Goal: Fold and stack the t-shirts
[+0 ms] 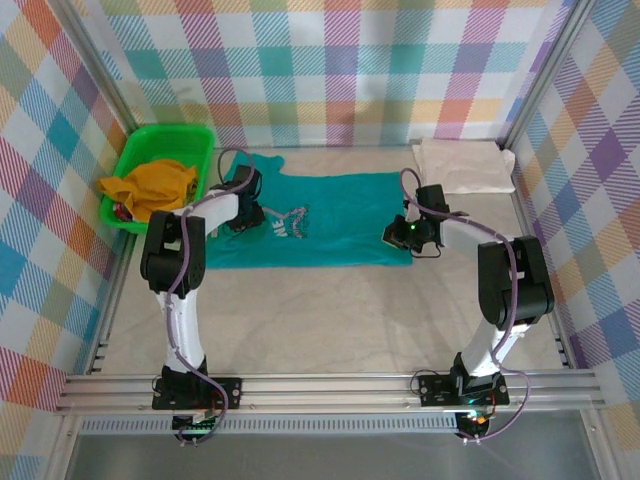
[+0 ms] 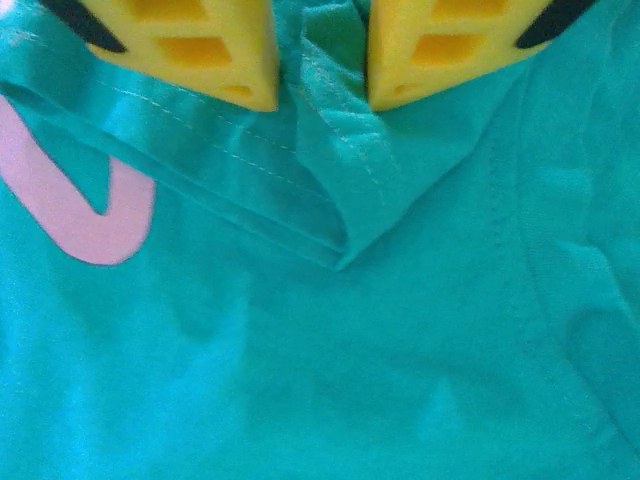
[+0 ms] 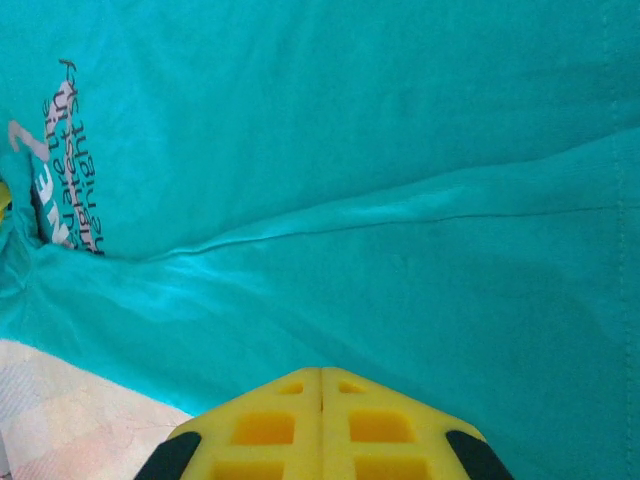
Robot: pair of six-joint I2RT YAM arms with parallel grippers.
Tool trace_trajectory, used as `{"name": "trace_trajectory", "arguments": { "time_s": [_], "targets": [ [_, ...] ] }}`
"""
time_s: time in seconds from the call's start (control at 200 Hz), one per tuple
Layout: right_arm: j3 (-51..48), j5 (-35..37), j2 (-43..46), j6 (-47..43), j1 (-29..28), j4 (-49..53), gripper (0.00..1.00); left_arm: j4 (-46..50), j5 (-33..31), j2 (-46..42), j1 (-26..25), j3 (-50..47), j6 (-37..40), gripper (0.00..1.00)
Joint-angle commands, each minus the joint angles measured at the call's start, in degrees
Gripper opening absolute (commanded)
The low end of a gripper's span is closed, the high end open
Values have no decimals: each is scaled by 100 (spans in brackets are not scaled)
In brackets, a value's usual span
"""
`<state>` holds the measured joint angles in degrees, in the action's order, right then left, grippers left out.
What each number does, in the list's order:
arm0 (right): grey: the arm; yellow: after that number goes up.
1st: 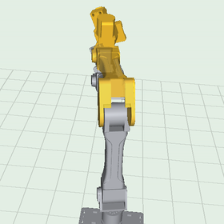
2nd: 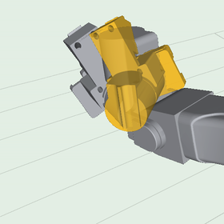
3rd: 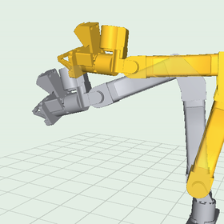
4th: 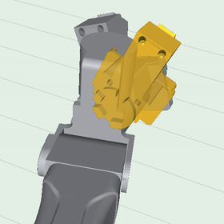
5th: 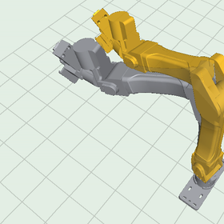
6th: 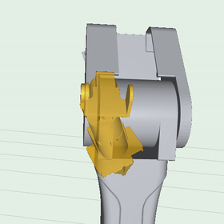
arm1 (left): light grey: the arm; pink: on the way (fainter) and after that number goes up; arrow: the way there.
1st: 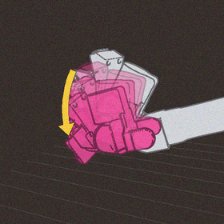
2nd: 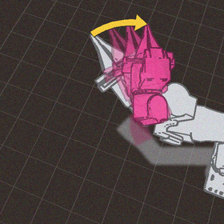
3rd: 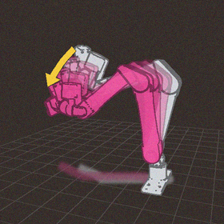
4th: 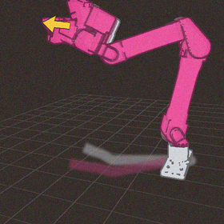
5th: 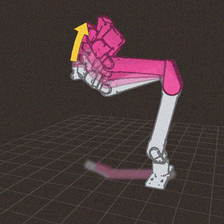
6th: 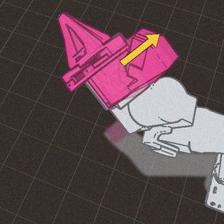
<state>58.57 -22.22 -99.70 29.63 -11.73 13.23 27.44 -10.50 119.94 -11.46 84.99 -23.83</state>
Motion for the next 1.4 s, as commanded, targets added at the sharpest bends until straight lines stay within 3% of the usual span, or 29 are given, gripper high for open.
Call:
{"name": "trace_trajectory", "arguments": {
  "time_s": [0.0,0.095,0.195,0.25,0.49,0.535,0.64,0.685,0.86,0.97,1.09,1.22,1.395],
  "targets": [
    [-99,-143,170,78,-32,-64,0,244,-94,310,129,315,193,20],
    [-100,-99,193,54,-29,-48,0,372,-136,392,175,657,298,13],
    [-125,-63,154,47,-27,-51,0,494,-167,360,174,973,344,12],
    [-167,-55,121,54,-31,-97,0,556,-205,310,178,1126,359,4],
    [-326,-134,16,127,-31,-242,0,1005,-303,495,211,2127,502,1],
    [-345,-150,35,139,-31,-261,0,1082,-268,596,227,2281,523,8],
    [-355,-210,56,125,-31,-269,0,1345,-259,856,281,2628,561,48],
    [-355,-228,52,123,-26,-267,0,1404,-336,897,293,2677,589,54],
    [-319,-233,47,55,-31,-207,0,1242,-686,397,303,2144,541,51],
    [-318,-265,82,66,-31,-238,0,770,-591,-278,303,1117,442,44],
    [-328,-265,117,79,-31,-264,0,446,-521,-717,318,176,305,46],
    [-313,-228,42,37,-27,-223,0,271,-279,-533,402,-35,338,52],
    [-345,-292,31,164,-32,-255,0,90,126,-102,556,81,211,48]
  ]
}}
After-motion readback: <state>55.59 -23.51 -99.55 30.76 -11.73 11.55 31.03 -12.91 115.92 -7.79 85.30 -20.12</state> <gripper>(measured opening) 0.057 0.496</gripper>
